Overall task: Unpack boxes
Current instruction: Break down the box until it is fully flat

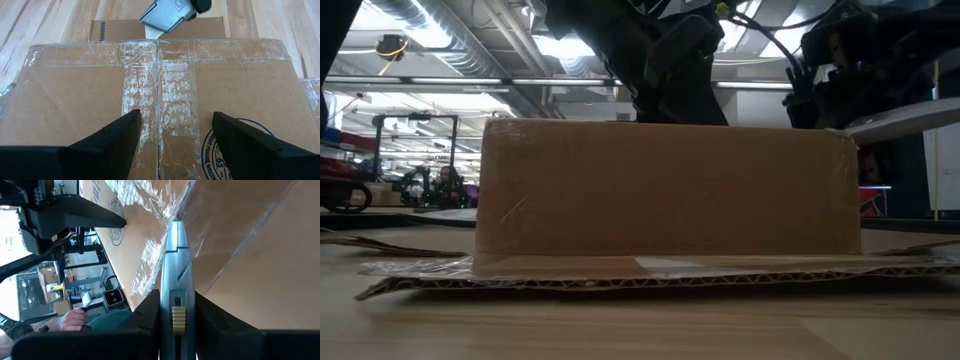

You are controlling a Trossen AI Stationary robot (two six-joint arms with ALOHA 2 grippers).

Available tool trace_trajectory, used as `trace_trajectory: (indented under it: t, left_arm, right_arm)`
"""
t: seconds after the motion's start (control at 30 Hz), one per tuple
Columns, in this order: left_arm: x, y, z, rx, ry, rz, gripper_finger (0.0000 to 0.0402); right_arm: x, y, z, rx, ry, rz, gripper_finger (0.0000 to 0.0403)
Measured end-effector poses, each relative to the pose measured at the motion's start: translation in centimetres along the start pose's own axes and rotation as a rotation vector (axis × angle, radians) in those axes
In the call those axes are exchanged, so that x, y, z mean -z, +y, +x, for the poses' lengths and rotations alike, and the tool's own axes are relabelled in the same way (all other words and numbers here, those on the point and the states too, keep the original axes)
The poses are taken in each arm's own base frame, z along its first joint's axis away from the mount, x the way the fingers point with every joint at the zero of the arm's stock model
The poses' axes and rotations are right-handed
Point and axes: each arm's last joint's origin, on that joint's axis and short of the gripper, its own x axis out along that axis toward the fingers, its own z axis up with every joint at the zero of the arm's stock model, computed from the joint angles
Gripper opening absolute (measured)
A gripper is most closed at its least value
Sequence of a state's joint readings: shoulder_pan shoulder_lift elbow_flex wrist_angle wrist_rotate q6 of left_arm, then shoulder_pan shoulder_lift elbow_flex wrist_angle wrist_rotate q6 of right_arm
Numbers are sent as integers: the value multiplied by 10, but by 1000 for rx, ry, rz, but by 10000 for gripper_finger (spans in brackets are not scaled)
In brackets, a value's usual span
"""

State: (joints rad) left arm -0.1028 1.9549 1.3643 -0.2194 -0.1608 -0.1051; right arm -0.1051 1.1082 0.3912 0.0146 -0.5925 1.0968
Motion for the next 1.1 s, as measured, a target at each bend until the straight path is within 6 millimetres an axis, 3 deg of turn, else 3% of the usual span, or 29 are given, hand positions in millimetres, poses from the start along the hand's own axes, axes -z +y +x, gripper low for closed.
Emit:
trace_trajectory:
  t: [1.1]
  left_arm:
    - [0,0,0,2,-1,27,239]
  right_arm:
    - [2,-1,3,-40,113,7,58]
